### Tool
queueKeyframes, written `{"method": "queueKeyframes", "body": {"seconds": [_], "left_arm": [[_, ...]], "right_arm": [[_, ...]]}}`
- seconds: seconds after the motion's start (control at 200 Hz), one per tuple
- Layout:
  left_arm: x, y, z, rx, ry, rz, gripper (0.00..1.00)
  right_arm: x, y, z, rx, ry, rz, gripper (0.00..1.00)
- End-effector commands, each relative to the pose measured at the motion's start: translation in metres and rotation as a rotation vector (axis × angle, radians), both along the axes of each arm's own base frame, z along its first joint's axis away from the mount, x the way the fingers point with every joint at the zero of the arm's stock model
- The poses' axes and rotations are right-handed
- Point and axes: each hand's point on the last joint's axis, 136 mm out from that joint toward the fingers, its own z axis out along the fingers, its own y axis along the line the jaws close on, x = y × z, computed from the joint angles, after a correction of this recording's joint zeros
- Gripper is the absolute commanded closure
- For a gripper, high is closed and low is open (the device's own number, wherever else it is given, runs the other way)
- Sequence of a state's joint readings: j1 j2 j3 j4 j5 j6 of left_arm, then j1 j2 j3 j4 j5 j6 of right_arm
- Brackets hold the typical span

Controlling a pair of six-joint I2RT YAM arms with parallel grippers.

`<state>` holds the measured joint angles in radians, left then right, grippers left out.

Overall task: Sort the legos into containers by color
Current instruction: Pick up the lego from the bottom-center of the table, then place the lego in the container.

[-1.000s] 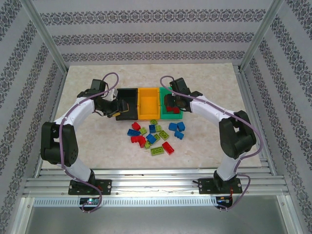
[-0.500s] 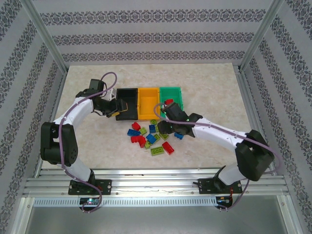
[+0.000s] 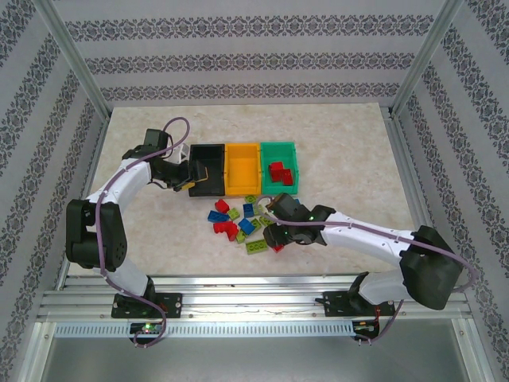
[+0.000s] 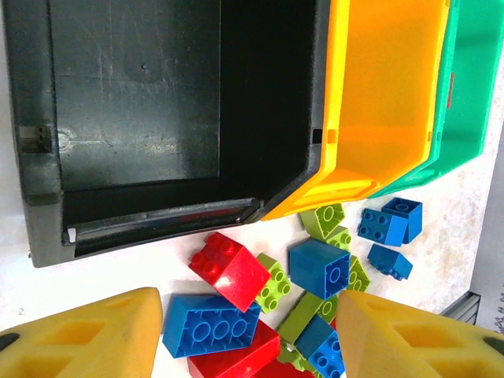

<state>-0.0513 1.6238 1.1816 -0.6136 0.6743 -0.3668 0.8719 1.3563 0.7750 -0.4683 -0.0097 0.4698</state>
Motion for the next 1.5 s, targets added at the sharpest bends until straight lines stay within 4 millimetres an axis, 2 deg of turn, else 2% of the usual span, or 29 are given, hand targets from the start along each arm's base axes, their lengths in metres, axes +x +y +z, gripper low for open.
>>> {"method": "queueKeyframes", "body": {"seconds": [0.0, 0.435, 0.565, 0.68, 0.824, 0.919, 1.039, 1.324, 1.494], "left_arm": [[0.001, 0.001, 0.001, -0.014, -0.008, 0.002, 0.4], [0.0, 0.0, -0.002, -0.025, 0.002, 0.001, 0.4], [0.0, -0.001, -0.003, -0.032, 0.009, -0.002, 0.4], [0.0, 0.0, -0.004, -0.026, 0.01, 0.0, 0.4], [0.001, 0.001, -0.004, -0.026, 0.009, -0.001, 0.4], [0.001, 0.001, -0.004, -0.027, 0.009, 0.002, 0.4], [0.002, 0.002, -0.004, -0.03, 0.009, 0.004, 0.4], [0.003, 0.006, 0.0, -0.014, -0.004, 0.012, 0.4], [0.003, 0.008, 0.0, -0.015, -0.006, 0.017, 0.4]], "right_arm": [[-0.008, -0.003, -0.014, -0.057, 0.042, 0.003, 0.49], [-0.01, -0.003, -0.04, -0.143, 0.079, 0.02, 0.49], [-0.009, -0.001, -0.046, -0.157, 0.09, 0.021, 0.52], [-0.007, 0.0, -0.044, -0.152, 0.079, 0.019, 0.6], [0.002, 0.004, -0.03, -0.121, 0.026, 0.01, 0.63], [0.018, 0.005, -0.012, -0.093, -0.04, 0.002, 0.63], [0.047, 0.001, 0.01, -0.01, -0.097, -0.064, 0.62], [0.144, -0.016, 0.063, 0.099, -0.22, -0.275, 0.62], [0.201, -0.026, 0.07, 0.128, -0.231, -0.355, 0.62]]}}
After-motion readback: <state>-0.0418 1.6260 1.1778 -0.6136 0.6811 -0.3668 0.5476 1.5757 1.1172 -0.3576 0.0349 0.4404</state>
